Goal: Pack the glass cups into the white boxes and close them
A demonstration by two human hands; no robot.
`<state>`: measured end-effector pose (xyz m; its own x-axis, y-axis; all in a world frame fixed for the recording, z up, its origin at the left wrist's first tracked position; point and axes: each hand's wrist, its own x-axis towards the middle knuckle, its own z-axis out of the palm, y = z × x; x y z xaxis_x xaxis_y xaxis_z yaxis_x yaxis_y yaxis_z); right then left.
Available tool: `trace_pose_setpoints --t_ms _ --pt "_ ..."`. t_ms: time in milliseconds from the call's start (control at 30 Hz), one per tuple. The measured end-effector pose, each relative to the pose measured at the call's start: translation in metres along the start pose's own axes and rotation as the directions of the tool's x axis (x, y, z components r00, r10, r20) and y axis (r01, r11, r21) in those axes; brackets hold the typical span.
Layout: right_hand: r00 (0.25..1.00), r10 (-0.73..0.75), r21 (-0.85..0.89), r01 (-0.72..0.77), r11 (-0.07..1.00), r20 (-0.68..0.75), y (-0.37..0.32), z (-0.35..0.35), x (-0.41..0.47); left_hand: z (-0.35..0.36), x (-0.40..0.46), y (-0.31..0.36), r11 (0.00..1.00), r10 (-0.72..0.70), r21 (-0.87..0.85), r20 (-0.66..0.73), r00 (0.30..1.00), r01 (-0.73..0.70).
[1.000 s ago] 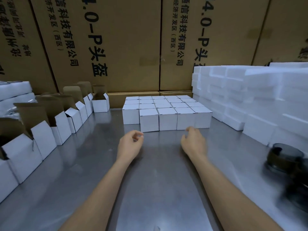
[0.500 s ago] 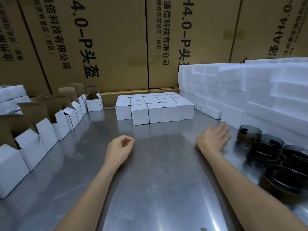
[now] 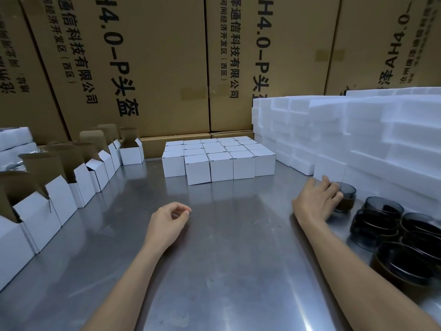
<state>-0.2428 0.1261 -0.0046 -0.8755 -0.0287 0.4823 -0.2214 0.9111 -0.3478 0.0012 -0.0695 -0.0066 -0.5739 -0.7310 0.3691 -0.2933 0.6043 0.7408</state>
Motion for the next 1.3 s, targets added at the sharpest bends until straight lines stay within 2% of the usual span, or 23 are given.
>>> trace_pose_setpoints --t_ms 233,367,467,567,700,833,900,967,1033,1067,1100,1167,1233,1300 --pt "0.996 -0.065 0.065 0.069 0.995 -0.067 -0.001 -0.003 0.001 0.001 0.001 -0.002 1.0 0.009 0.009 0.021 1.0 -0.009" --pt "0.963 -0.256 0.062 0.261 0.963 -0.078 -0.014 -0.009 -0.009 0.003 0.002 -0.003 0.999 0.007 0.044 0.041 0.999 -0.008" --pt "0.874 -0.477 0.133 0.485 0.864 -0.093 -0.042 -0.015 -0.035 0.004 0.0 -0.001 0.997 0.022 0.066 0.067 0.998 -0.026" --pt "0.773 -0.621 0.273 0.63 0.727 -0.13 -0.075 -0.021 -0.068 0.005 -0.001 0.003 0.998 0.054 0.039 0.07 0.996 -0.056" --pt "0.65 -0.734 0.391 0.738 0.549 -0.196 -0.108 -0.029 -0.106 0.006 -0.003 0.005 0.993 0.111 -0.057 0.102 0.989 -0.106" --pt "0.569 -0.778 0.474 0.78 0.408 -0.267 -0.125 -0.032 -0.131 0.005 -0.005 0.01 0.987 0.092 -0.147 0.152 0.984 -0.07" --pt "0.566 -0.779 0.546 0.756 0.36 -0.27 -0.126 -0.03 -0.131 0.003 -0.004 0.01 0.98 0.095 -0.187 0.166 0.982 -0.063" --pt "0.637 -0.728 0.697 0.642 0.319 -0.253 -0.122 -0.03 -0.125 0.002 -0.003 0.008 0.976 0.094 -0.211 0.186 0.978 -0.054" --pt "0.772 -0.612 0.849 0.431 0.305 -0.172 -0.117 -0.029 -0.115 0.001 -0.002 0.005 0.974 0.087 -0.223 0.206 0.975 -0.04" --pt "0.825 -0.562 0.904 0.287 0.316 -0.066 -0.113 -0.028 -0.108 0.001 -0.001 0.004 0.973 0.085 -0.229 0.21 0.974 -0.036" --pt "0.843 -0.532 0.933 0.13 0.336 0.074 -0.109 -0.026 -0.101 0.0 -0.001 0.003 0.972 0.081 -0.234 0.212 0.974 -0.03" --pt "0.771 -0.544 0.907 -0.101 0.409 0.332 -0.098 -0.021 -0.086 -0.001 0.001 0.001 0.968 0.061 -0.252 0.213 0.975 -0.005" --pt "0.676 -0.604 0.876 -0.13 0.465 0.422 -0.09 -0.017 -0.077 -0.003 0.002 0.0 0.964 0.045 -0.264 0.224 0.974 0.017" --pt "0.612 -0.674 0.881 -0.08 0.467 0.414 -0.089 -0.016 -0.076 -0.003 0.002 -0.002 0.961 0.057 -0.278 0.236 0.97 0.011"
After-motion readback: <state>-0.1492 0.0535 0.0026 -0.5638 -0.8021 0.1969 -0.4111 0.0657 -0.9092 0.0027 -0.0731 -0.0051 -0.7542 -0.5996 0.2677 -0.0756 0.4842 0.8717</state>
